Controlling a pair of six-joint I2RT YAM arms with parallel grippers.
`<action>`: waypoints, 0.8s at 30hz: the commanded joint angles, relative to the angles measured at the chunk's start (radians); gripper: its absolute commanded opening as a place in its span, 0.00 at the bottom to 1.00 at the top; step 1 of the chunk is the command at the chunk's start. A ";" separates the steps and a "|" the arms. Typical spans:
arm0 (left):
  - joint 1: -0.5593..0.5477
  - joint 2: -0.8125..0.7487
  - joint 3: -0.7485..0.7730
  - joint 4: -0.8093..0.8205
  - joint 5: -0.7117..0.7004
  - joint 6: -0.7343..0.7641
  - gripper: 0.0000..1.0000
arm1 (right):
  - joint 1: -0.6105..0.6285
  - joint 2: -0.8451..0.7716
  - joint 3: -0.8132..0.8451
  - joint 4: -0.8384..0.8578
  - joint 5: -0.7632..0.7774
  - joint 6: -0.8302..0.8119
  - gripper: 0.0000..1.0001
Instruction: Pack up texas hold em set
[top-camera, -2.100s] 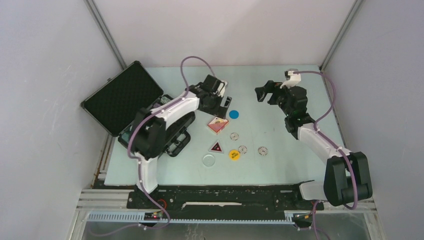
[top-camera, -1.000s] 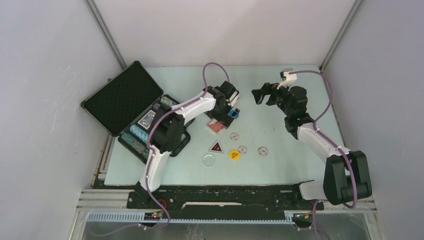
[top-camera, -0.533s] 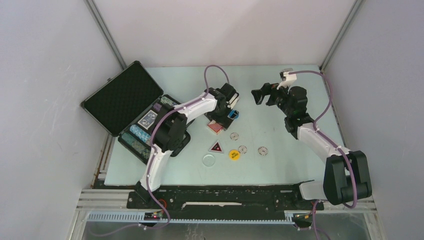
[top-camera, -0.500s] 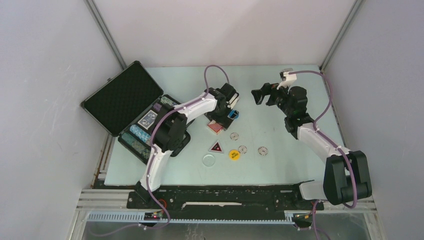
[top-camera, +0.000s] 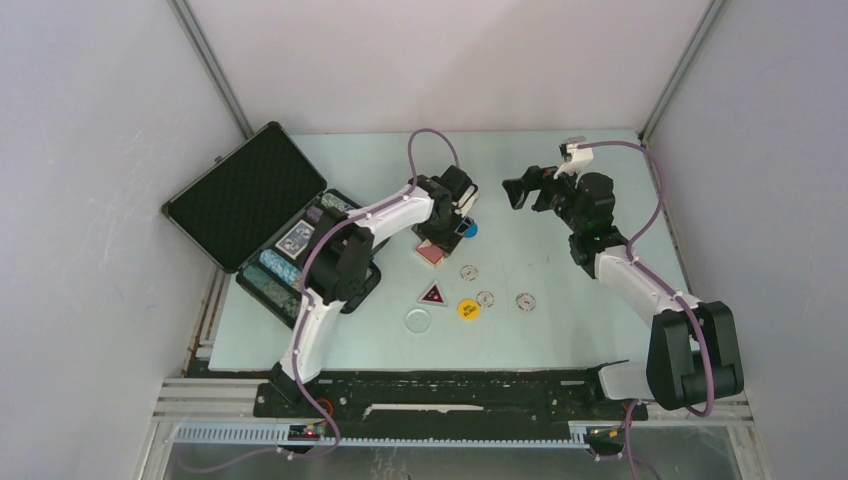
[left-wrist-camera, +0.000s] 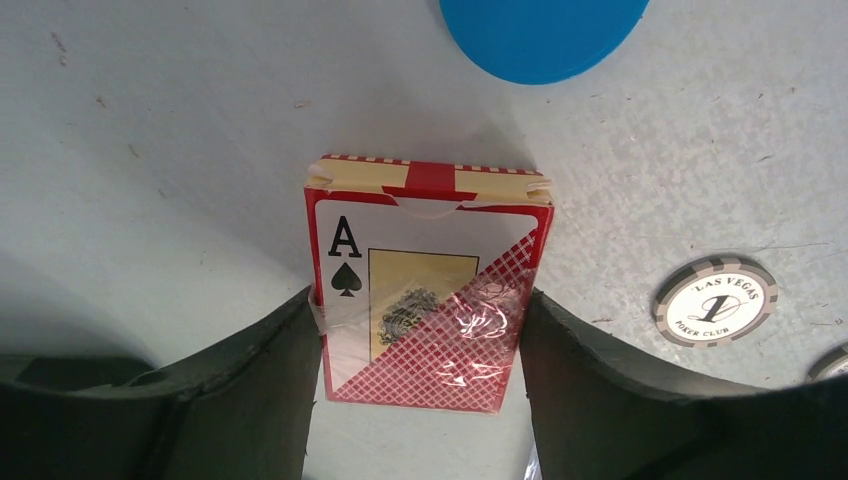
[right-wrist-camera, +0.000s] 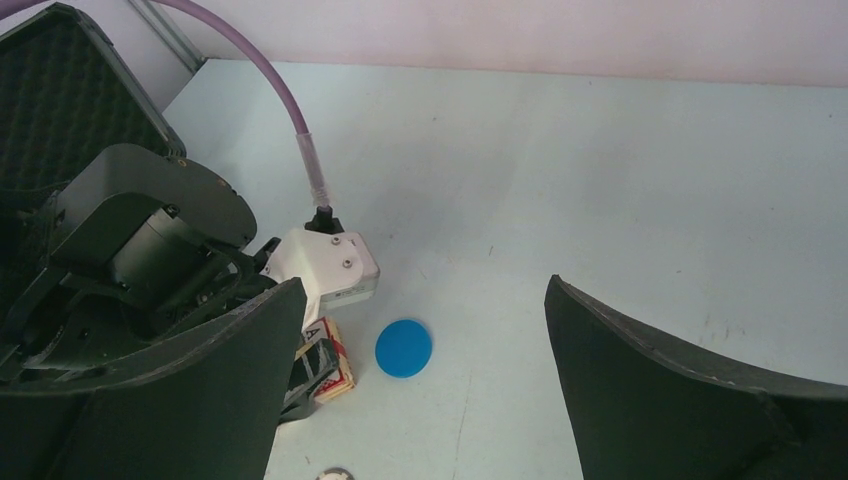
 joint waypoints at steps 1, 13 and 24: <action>0.004 -0.152 -0.035 0.065 -0.059 0.044 0.56 | -0.007 -0.010 -0.005 0.044 -0.011 -0.010 1.00; -0.027 -0.733 -0.516 0.031 -0.458 0.127 0.58 | 0.066 -0.024 -0.011 0.067 -0.085 -0.091 1.00; 0.106 -0.936 -0.828 0.133 -0.447 0.302 0.58 | 0.095 -0.028 -0.025 0.086 -0.086 -0.099 1.00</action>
